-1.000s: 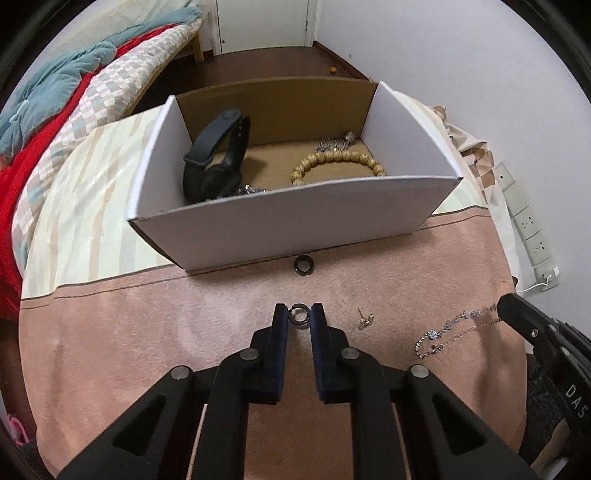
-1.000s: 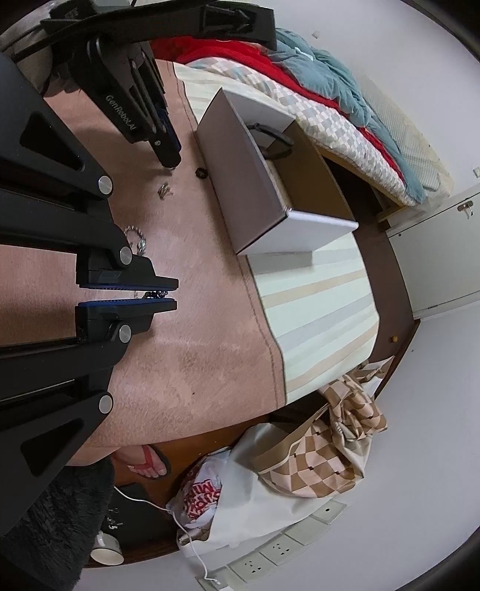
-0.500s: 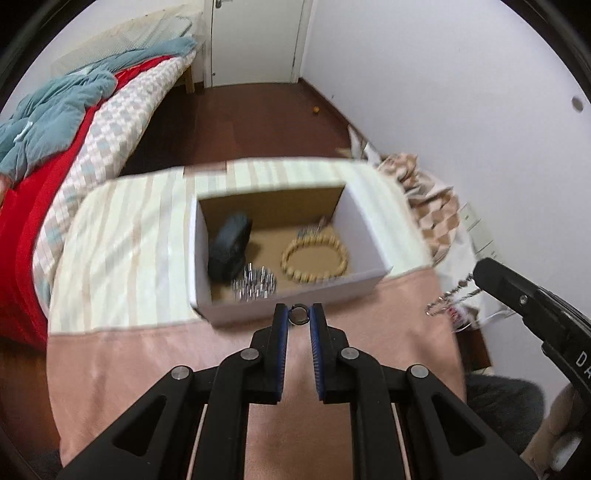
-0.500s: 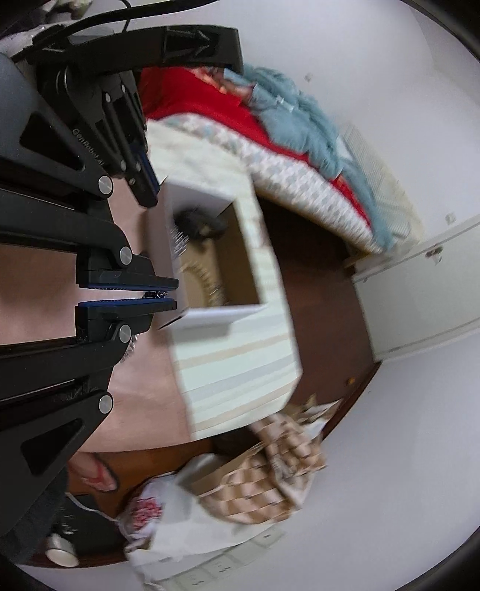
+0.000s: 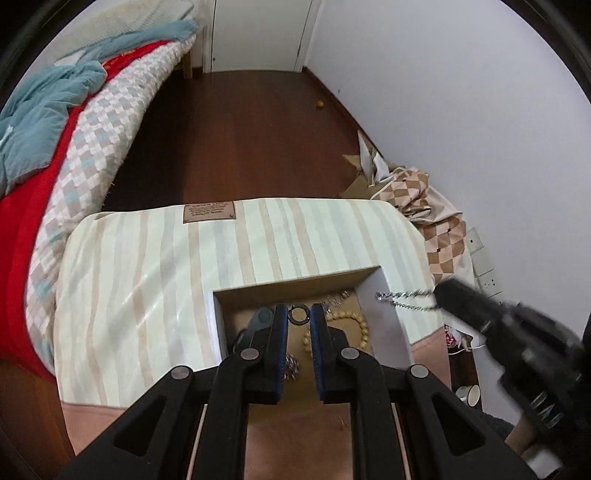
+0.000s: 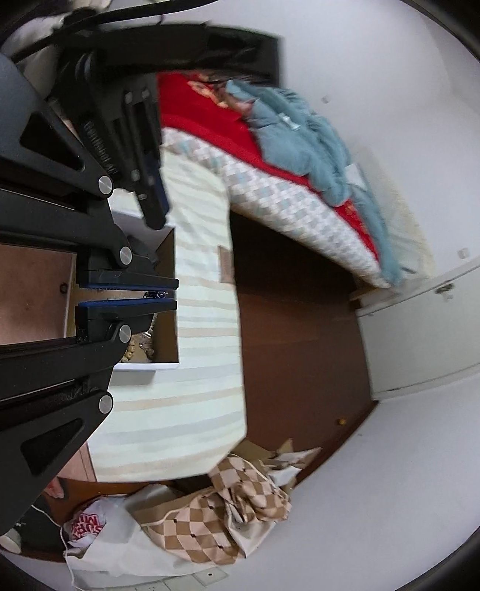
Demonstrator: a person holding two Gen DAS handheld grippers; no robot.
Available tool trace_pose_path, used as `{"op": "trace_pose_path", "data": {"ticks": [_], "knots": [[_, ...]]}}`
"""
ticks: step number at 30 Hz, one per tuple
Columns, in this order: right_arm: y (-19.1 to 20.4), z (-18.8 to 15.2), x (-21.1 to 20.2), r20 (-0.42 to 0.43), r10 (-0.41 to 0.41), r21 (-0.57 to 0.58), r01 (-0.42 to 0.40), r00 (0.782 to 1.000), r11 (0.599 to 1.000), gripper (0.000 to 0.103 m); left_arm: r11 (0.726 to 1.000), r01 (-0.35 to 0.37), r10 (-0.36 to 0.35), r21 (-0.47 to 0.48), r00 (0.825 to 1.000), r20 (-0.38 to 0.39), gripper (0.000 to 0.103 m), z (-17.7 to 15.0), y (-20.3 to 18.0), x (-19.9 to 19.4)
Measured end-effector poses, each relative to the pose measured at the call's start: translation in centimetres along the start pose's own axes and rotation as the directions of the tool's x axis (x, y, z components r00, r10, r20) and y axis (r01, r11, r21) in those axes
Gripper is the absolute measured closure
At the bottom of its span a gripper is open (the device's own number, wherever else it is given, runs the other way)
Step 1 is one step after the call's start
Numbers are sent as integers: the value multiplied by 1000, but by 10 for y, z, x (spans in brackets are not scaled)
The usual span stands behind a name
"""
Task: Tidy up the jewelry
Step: 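Lower the black ring into the box with the left tool while the right tool drops the necklace in, then move both tools back over the table and grasp the silver earring with the right tool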
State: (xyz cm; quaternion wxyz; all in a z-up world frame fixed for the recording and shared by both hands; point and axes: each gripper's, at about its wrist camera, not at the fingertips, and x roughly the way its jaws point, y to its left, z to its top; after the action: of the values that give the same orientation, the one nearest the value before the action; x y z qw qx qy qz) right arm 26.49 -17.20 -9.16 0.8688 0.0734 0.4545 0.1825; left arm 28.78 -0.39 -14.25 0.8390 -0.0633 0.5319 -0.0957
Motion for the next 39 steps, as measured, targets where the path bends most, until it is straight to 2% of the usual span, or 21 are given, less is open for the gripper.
{"op": "trace_pose_path", "data": {"ticks": [5,9,11,12,13,14,16,17,18,19,21,23,24,25,27,30,39], "knots": [[-8,-4,34,-92,-8,-17,7,996,1000,100,1000,2,-2,-3,998,-70,93,15,2,27],[-18,-10,54,-181,13,2,-12,983,1000,98,1000,-17,15,-17,996,-87,90,22,4,36],[-21,-13,61,-213,13,2,-13,977,1000,98,999,-33,31,-23,996,-79,74,24,6,36],[-21,-15,62,-221,2,-3,-2,975,1000,97,999,-47,45,-28,997,-68,52,25,7,34],[-22,-17,62,-226,-11,-7,9,974,1000,93,998,-55,54,-36,997,-52,35,25,10,31],[-23,-18,61,-225,-12,-7,11,974,1000,88,997,-61,60,-39,998,-36,33,25,11,27],[-25,-20,53,-202,-27,-11,25,979,1000,59,996,-79,78,-46,997,-19,30,23,15,21],[-26,-21,48,-189,-26,-8,25,982,1000,53,995,-94,93,-46,996,-15,28,20,16,18],[-26,-22,44,-179,-26,-6,26,983,1000,47,993,-111,110,-47,994,-8,18,17,18,14],[-27,-22,40,-170,-32,-6,31,985,999,46,991,-126,126,-48,992,3,9,12,19,10],[-27,-24,31,-148,-67,-12,66,987,998,43,985,-166,167,-40,986,24,6,5,20,4],[-25,-27,25,-141,-118,-30,115,983,993,26,975,-218,220,-36,974,56,6,-6,21,-6],[-24,-29,23,-138,-134,-39,130,981,991,14,971,-235,237,-35,969,71,5,-12,21,-10],[-22,-33,21,-135,-160,-51,154,978,987,9,969,-245,247,-35,966,81,3,-17,21,-13],[-19,-39,19,-140,-197,-73,188,970,979,8,963,-269,271,-34,957,104,1,-29,20,-21],[-16,-48,16,-147,-230,-79,220,962,972,0,952,-304,305,-29,942,137,1,-44,15,-33],[0,-53,-23,-58,-284,-86,279,957,956,0,936,-338,351,-98,916,193,1,-81,13,-78]]}}
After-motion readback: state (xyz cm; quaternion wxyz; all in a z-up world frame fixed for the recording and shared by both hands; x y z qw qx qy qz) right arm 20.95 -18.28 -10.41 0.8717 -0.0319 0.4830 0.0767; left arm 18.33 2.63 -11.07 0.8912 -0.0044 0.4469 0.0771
